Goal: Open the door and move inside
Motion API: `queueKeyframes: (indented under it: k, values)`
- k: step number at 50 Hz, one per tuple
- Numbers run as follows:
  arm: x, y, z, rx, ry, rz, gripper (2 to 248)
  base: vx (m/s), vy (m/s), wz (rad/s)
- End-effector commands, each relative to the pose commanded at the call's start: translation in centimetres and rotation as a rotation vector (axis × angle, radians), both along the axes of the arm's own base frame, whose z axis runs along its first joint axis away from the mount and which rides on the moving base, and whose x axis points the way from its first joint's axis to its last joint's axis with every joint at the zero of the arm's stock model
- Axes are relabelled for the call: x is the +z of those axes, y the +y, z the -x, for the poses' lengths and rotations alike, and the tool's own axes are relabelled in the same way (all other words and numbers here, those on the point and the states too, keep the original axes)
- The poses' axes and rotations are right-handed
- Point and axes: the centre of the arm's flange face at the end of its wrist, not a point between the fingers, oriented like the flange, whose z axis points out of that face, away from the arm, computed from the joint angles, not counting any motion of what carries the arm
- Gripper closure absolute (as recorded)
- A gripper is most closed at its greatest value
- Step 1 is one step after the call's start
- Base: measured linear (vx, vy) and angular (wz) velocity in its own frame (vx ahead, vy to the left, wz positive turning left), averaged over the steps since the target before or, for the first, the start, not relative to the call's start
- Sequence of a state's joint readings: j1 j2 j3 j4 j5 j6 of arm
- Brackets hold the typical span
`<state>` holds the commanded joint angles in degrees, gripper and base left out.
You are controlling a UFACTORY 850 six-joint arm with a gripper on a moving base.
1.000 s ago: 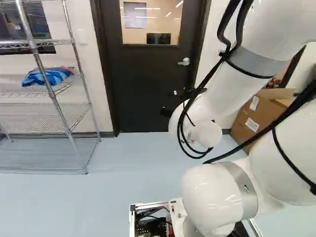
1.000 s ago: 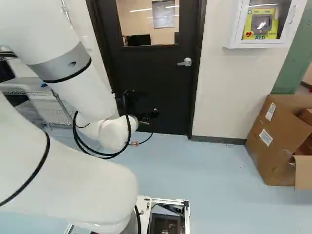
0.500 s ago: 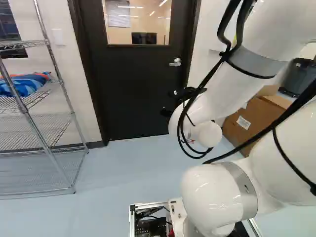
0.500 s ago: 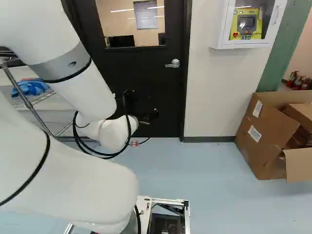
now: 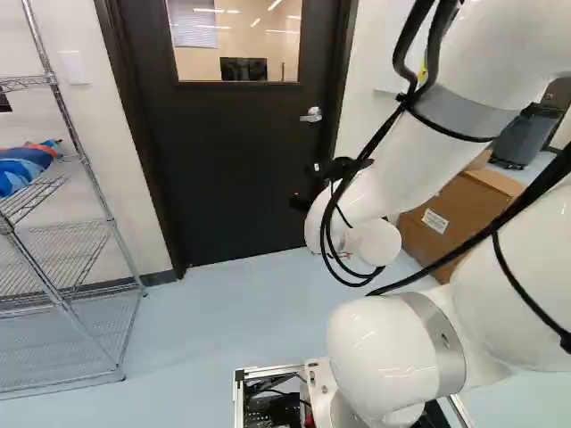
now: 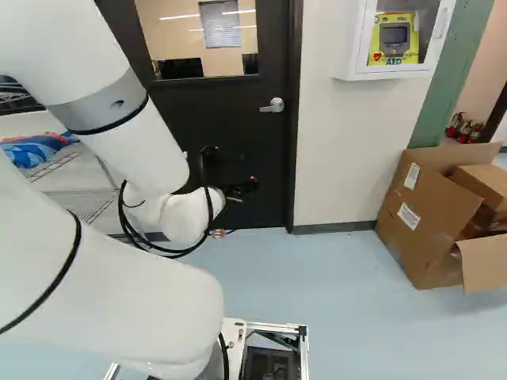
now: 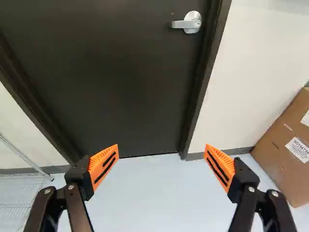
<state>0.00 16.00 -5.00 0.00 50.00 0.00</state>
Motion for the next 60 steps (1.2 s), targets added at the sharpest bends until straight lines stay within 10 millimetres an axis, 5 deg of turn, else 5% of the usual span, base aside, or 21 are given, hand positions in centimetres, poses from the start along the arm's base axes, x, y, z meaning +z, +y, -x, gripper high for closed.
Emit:
queueKeyframes:
  k: [37, 60]
  values:
    - [0.0, 0.0, 0.0, 0.0, 0.0, 0.0, 3, 0.16, 0.085, -0.016]
    - [0.0, 0.0, 0.0, 0.0, 0.0, 0.0, 3, 0.174, 0.023, -0.201]
